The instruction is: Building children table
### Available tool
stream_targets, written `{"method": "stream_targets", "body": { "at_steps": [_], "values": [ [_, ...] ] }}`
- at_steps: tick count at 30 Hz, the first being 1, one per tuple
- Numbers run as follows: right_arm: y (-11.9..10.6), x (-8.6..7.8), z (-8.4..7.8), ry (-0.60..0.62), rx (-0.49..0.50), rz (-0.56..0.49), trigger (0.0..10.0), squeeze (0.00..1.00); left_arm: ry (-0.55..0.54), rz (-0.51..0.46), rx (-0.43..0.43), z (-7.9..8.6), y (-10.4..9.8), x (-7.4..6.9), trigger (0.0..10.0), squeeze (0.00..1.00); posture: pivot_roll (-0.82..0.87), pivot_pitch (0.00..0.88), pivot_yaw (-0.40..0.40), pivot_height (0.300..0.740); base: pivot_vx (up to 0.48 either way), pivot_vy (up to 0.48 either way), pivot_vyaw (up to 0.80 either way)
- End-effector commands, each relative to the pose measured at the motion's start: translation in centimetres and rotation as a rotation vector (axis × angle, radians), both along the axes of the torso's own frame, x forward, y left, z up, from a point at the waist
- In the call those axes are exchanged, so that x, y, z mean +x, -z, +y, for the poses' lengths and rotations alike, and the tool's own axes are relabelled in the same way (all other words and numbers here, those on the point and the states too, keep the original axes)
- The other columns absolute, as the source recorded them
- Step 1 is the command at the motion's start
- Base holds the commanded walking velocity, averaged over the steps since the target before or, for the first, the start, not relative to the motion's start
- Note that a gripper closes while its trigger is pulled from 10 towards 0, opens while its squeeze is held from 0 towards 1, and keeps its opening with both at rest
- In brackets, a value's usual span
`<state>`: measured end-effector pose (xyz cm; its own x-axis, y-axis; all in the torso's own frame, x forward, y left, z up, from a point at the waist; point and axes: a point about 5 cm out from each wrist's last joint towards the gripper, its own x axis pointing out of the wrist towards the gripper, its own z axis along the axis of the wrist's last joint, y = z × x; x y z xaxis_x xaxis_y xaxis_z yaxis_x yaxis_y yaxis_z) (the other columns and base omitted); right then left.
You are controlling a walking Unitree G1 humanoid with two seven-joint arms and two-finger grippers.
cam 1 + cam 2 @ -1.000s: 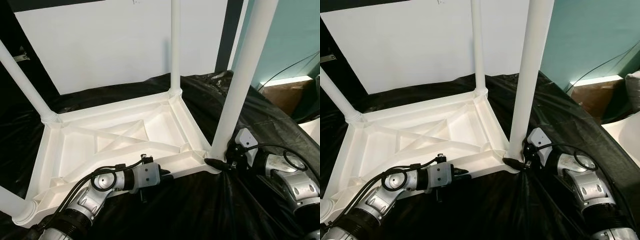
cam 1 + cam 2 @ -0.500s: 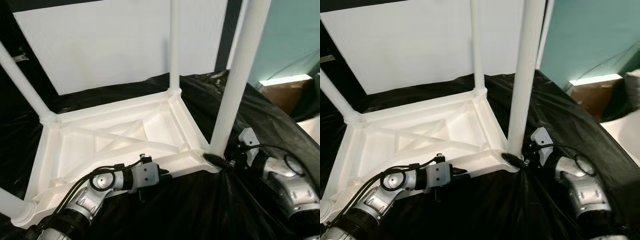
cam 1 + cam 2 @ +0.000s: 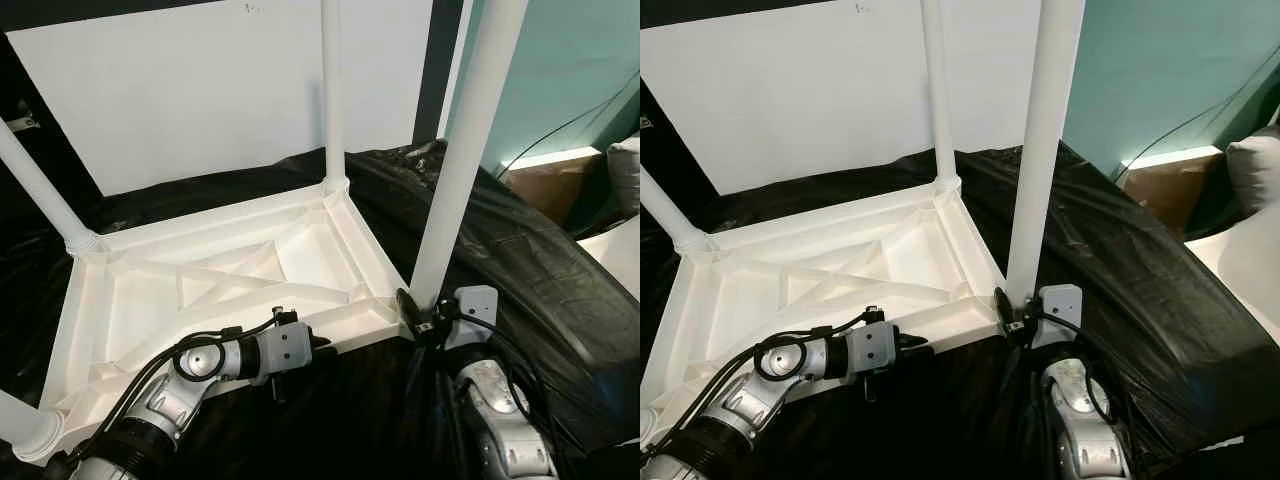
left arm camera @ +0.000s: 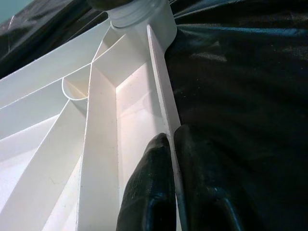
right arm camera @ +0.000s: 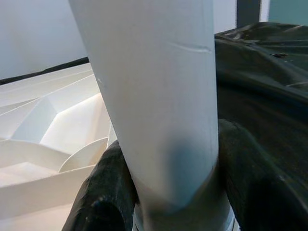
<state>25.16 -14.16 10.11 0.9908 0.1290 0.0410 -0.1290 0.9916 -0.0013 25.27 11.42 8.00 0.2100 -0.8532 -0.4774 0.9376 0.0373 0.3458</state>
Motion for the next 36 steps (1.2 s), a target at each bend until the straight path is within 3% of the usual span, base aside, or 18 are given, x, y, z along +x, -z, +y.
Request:
{"method": "stream_targets", "body": {
  "at_steps": [1,6,7,8,9,12,19,20,21,28,36],
  "values": [
    [-0.7,0.6,-2.2,0.205,0.0,-0.032,0.0,0.0,0.032,0.281,0.212,1.6,5.9,-3.8,10.0,0.0,-0.01,0.006,0.011,0.74,0.0,0.0,0.0],
    [-1.7,1.3,-1.4,0.221,-0.014,-0.074,0.0,0.0,0.032,0.281,0.212,1.5,6.0,-3.8,10.0,0.0,-0.01,0.004,0.009,0.74,0.0,0.0,0.0],
    [-1.8,1.5,-0.6,0.171,-0.016,-0.075,8.6,0.0,0.033,0.28,0.21,1.5,5.9,-3.7,10.0,0.0,-0.01,0.003,0.006,0.74,0.0,0.0,0.0],
    [-1.7,1.6,-0.1,0.118,-0.017,-0.071,10.0,0.0,0.032,0.28,0.207,1.4,5.9,-3.7,10.0,0.0,-0.01,0.003,0.002,0.74,0.0,0.0,0.0],
    [-1.8,1.6,0.3,0.074,-0.007,-0.07,10.0,1.0,0.031,0.279,0.206,1.3,5.9,-3.7,10.0,0.0,-0.01,0.003,-0.003,0.74,0.0,0.0,0.0],
    [-1.9,1.8,0.7,-0.006,0.005,-0.066,10.0,1.0,0.027,0.28,0.203,1.3,5.9,-3.7,10.0,0.0,-0.01,0.003,-0.004,0.74,0.0,0.0,0.0],
    [-2.5,1.7,0.9,-0.179,-0.111,-0.112,10.0,1.0,0.026,0.284,0.202,1.2,6.0,-3.8,10.0,0.0,-0.02,0.002,-0.008,0.74,0.0,0.0,0.0],
    [-2.6,1.7,0.7,-0.244,-0.135,-0.11,10.0,0.68,0.026,0.284,0.202,1.3,6.0,-3.8,10.0,0.0,-0.02,0.002,-0.008,0.74,0.0,0.0,0.0],
    [-2.6,1.8,0.5,-0.306,-0.154,-0.094,10.0,0.0,0.026,0.284,0.203,1.3,6.1,-3.7,10.0,0.0,-0.02,0.002,-0.008,0.74,0.0,0.0,0.0],
    [-2.4,2.1,-1.5,-0.514,-0.23,0.003,10.0,0.0,0.029,0.285,0.21,1.4,6.2,-3.7,10.0,0.0,-0.02,0.0,-0.004,0.74,0.0,0.0,0.0],
    [-1.8,2.4,-3.0,-0.637,-0.32,0.083,10.0,0.0,0.028,0.282,0.214,1.5,6.3,-3.5,10.0,0.0,-0.02,0.0,-0.006,0.74,0.0,0.0,0.0]
  ]
}}
